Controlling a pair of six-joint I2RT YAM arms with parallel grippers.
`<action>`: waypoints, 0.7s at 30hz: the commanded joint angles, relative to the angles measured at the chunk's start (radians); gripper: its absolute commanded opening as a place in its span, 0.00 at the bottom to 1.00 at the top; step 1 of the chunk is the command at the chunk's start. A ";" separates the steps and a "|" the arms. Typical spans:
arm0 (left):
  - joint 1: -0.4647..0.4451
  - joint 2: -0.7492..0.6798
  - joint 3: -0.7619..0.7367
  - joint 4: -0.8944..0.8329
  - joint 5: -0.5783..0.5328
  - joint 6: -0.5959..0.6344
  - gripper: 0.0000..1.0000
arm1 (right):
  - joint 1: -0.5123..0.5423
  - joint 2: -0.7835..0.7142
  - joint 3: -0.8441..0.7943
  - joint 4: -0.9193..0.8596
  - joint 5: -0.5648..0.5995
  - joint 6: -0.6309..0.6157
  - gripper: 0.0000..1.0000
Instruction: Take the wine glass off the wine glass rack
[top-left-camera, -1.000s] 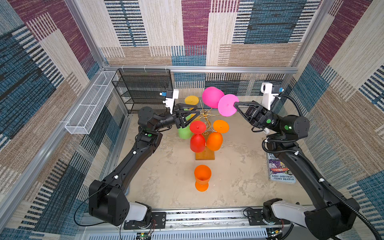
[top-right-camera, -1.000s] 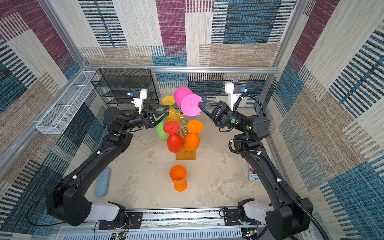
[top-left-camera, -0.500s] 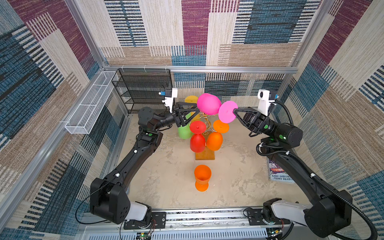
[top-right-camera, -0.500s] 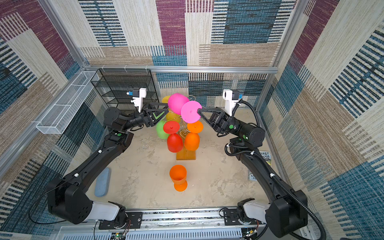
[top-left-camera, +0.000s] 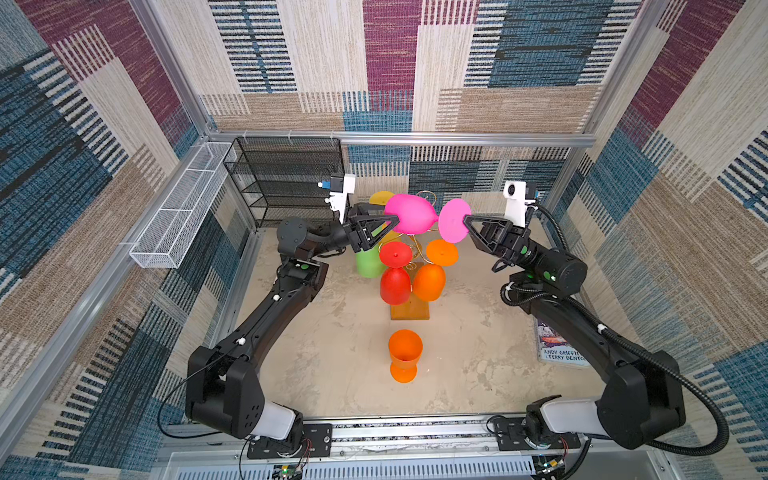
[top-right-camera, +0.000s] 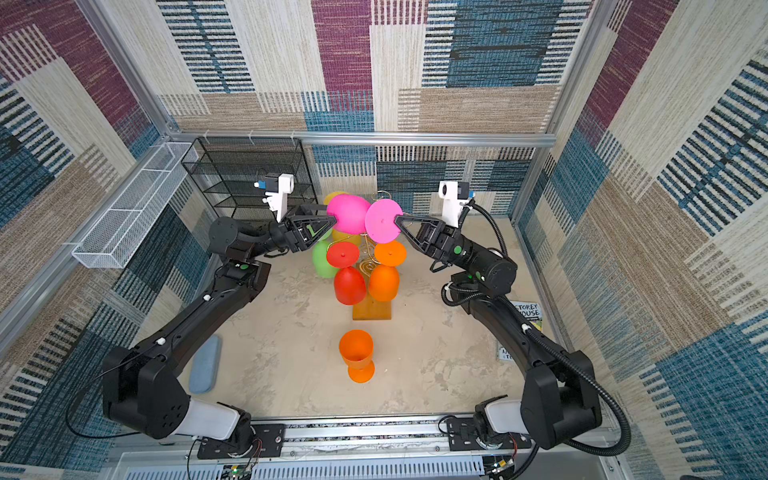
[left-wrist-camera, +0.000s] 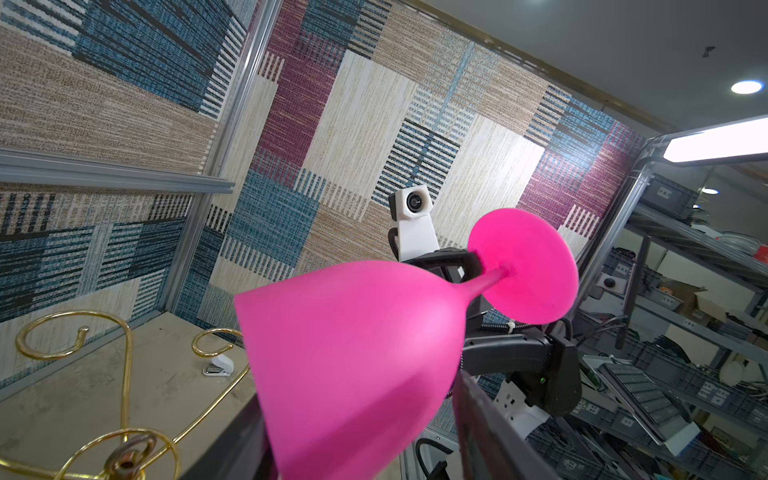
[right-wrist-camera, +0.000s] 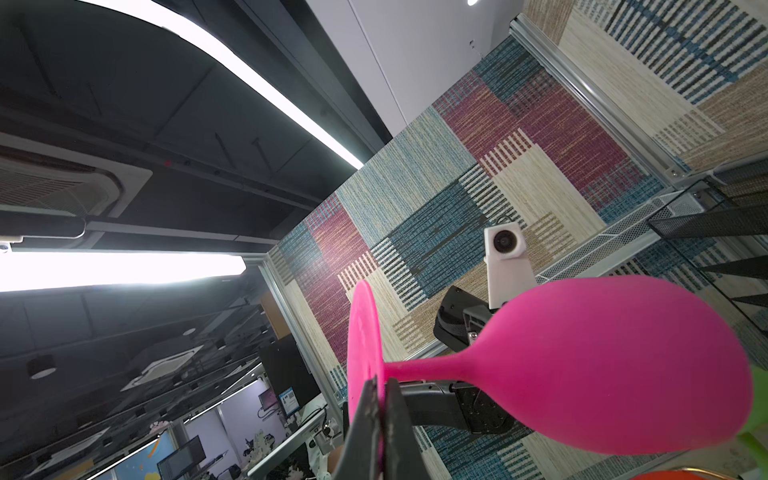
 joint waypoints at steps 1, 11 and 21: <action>-0.002 -0.013 -0.006 0.072 0.040 -0.035 0.59 | 0.001 0.045 0.002 0.337 0.040 0.115 0.00; -0.002 -0.085 -0.033 -0.063 0.039 0.067 0.50 | -0.004 0.125 0.049 0.430 0.082 0.205 0.00; -0.002 -0.111 -0.043 -0.118 0.031 0.111 0.36 | -0.025 0.154 0.055 0.431 0.091 0.258 0.00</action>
